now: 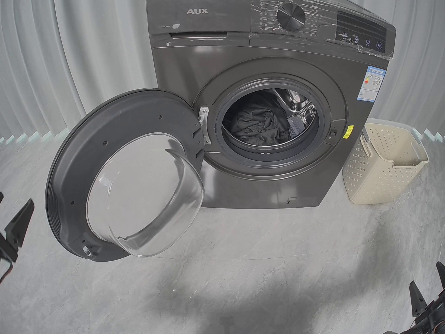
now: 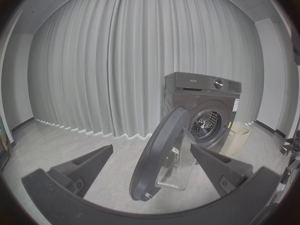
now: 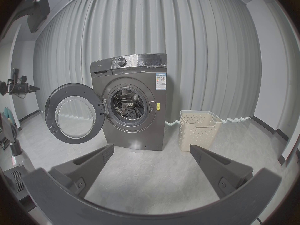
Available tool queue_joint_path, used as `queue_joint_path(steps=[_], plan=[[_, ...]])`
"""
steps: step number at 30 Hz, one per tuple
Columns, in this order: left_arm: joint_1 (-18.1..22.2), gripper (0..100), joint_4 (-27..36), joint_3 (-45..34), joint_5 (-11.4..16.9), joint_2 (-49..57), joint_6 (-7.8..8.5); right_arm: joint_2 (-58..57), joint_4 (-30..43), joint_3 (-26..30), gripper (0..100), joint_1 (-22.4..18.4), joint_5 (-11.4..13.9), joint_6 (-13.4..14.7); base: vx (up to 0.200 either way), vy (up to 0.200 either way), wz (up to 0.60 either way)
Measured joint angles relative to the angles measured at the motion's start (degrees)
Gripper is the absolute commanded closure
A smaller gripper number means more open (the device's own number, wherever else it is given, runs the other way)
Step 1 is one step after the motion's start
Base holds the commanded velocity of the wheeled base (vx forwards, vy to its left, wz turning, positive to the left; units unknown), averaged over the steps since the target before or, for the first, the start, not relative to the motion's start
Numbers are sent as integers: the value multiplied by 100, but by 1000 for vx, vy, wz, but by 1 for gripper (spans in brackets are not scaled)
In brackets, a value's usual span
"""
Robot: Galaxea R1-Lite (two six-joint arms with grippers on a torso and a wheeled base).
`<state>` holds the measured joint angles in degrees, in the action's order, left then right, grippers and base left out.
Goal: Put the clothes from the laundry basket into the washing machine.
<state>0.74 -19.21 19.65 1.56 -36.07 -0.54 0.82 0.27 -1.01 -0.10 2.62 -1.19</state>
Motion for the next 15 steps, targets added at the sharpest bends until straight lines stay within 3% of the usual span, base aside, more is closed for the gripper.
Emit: queue_joint_path(steps=[6,12,15], plan=[[-22,0,-846,315,169,-1384,18,2,-2,0,0,0,0,0,0,0,0],[-96,0,-1103,444,1029,-2115,21,2,0,0,0,0,-2,0,0,0,0],[-219,0,-1136,449,1240,-2272,18,2,-2,0,0,0,0,-2,0,0,0]])
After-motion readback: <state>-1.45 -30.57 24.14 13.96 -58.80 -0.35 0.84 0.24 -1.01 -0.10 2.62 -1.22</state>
